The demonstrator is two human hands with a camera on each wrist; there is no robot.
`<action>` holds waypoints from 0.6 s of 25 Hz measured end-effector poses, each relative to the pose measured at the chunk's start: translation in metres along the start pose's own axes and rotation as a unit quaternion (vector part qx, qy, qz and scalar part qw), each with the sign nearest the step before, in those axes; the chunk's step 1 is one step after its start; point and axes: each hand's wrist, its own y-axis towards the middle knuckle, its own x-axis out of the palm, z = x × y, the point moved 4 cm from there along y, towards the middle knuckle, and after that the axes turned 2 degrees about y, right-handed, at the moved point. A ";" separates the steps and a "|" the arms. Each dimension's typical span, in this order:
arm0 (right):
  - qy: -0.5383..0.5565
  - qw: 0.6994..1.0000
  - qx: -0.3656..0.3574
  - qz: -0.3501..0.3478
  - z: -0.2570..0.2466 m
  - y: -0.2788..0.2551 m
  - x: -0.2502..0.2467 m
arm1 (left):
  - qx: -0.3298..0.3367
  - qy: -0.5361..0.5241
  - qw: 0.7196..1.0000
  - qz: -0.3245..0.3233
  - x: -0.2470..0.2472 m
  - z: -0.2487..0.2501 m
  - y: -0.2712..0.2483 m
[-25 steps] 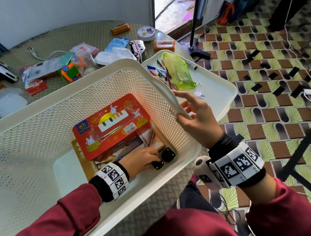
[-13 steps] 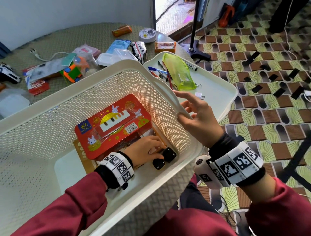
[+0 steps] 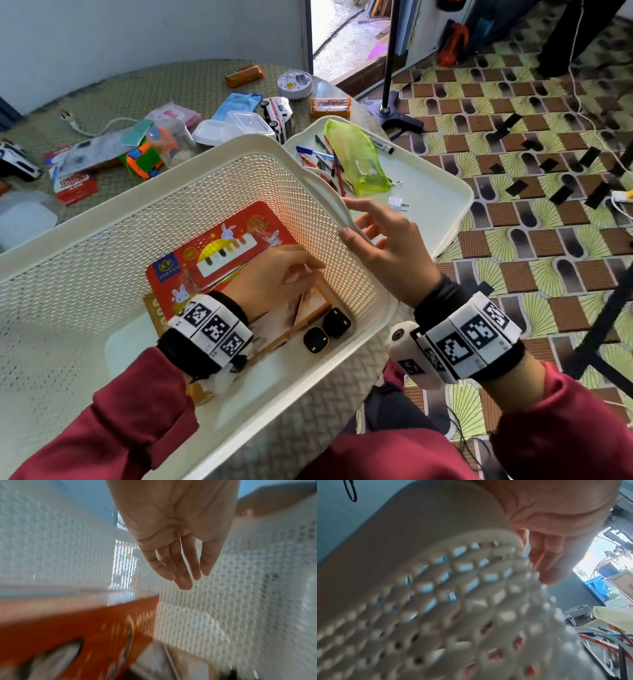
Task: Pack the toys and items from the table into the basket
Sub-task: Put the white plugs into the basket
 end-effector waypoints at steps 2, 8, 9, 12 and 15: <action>-0.025 0.999 -0.020 0.002 -0.002 0.006 -0.007 | 0.028 -0.010 0.998 0.059 -0.025 0.017 0.004; 0.035 0.998 -0.003 0.043 0.002 0.041 -0.058 | 0.030 0.015 0.984 0.176 -0.086 0.077 0.021; 0.042 0.998 -0.004 0.041 0.004 0.048 -0.068 | 0.025 0.024 0.981 0.192 -0.094 0.086 0.026; 0.086 0.996 -0.009 0.035 0.011 0.068 -0.098 | 0.001 0.032 0.970 0.239 -0.111 0.115 0.049; 0.084 0.996 -0.022 0.019 0.024 0.088 -0.128 | -0.016 0.048 0.962 0.267 -0.116 0.144 0.084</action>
